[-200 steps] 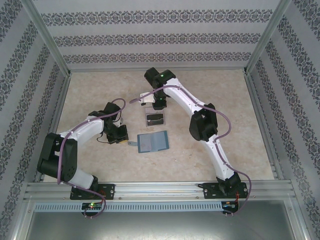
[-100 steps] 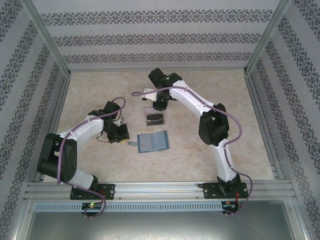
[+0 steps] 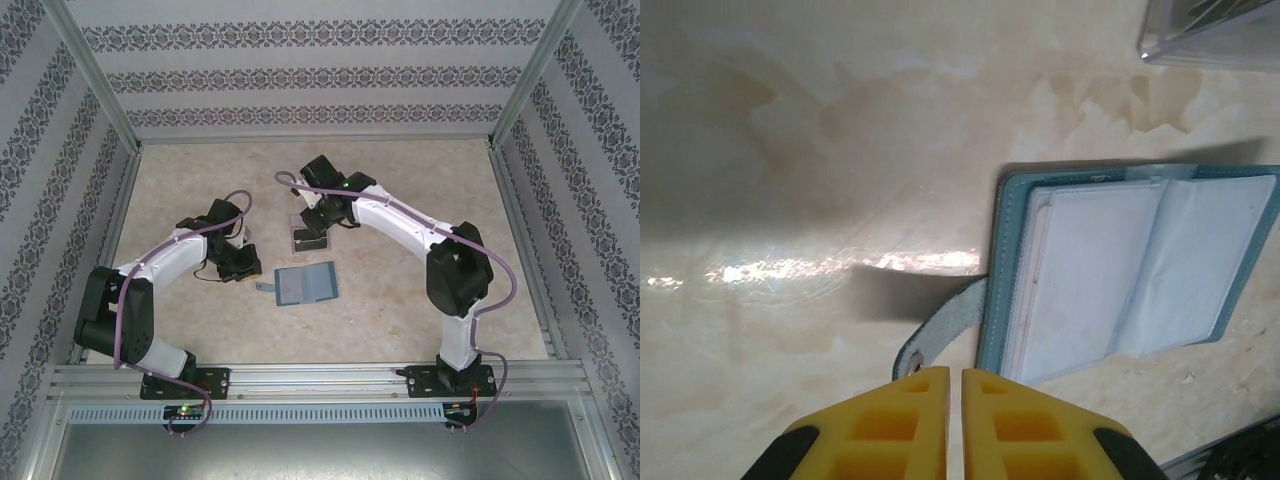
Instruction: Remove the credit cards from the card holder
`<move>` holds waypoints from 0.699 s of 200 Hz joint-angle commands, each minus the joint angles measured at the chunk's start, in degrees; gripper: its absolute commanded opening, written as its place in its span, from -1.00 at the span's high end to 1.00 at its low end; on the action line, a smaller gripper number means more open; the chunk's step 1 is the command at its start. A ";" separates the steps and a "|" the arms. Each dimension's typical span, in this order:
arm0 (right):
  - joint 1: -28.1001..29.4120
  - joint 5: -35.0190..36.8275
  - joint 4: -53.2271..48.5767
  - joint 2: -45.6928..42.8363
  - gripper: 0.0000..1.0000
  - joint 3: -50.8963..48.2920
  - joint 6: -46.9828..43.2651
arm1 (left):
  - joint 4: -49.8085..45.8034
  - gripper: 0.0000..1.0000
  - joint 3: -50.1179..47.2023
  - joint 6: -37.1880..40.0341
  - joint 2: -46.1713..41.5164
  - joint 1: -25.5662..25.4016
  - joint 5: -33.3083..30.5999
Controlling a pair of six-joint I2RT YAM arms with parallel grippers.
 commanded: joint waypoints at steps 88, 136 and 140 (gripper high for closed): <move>3.44 -1.67 10.46 -14.72 0.73 -17.24 34.09 | 4.60 0.78 2.58 0.75 4.31 -4.99 3.72; 3.49 -10.93 14.21 -13.40 0.74 -21.68 39.59 | 4.34 0.79 1.52 1.17 6.77 -6.31 1.61; 3.63 -11.51 14.67 -13.17 0.74 -21.97 40.00 | 3.98 0.79 1.49 1.49 6.92 -6.41 1.00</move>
